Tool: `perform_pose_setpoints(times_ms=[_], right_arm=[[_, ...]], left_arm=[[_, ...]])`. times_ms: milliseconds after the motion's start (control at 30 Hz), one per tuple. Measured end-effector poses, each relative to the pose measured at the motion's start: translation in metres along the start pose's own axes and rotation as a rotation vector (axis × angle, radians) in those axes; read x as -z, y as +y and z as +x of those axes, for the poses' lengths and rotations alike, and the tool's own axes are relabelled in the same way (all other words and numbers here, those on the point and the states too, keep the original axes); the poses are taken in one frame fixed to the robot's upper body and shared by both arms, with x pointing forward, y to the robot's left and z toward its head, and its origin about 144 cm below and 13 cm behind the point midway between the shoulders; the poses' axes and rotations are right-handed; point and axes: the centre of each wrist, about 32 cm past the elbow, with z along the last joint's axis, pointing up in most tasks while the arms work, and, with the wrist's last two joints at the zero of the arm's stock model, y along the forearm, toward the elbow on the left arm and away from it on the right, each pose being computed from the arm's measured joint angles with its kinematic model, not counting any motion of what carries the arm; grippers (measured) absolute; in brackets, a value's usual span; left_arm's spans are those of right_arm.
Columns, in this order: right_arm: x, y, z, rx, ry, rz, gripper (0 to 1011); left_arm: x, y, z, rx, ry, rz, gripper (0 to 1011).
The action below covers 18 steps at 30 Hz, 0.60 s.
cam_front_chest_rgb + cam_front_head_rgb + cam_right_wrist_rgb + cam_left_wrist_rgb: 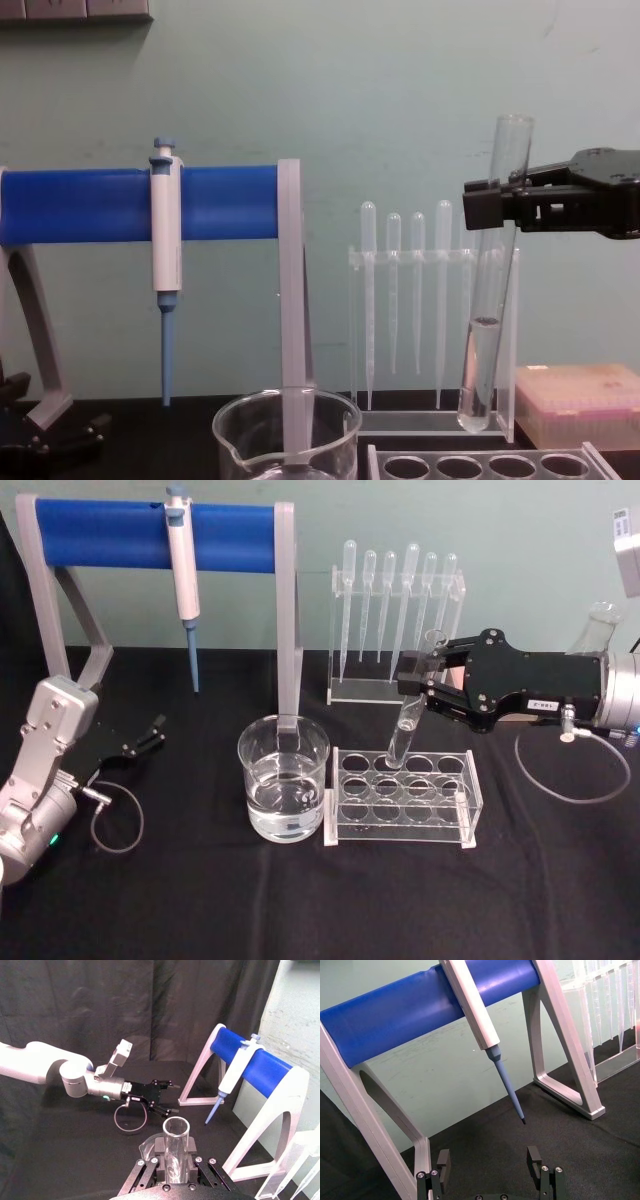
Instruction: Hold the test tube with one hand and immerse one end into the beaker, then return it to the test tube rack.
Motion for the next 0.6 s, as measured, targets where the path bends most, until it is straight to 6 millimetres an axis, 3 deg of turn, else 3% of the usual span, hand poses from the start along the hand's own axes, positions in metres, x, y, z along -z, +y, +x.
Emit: perform_pose_setpoints(times_ms=[600], right_arm=[[0.0, 0.0, 0.0, 0.0, 0.0, 0.0, 239]], left_arm=[[0.0, 0.0, 0.0, 0.0, 0.0, 0.0, 1000]])
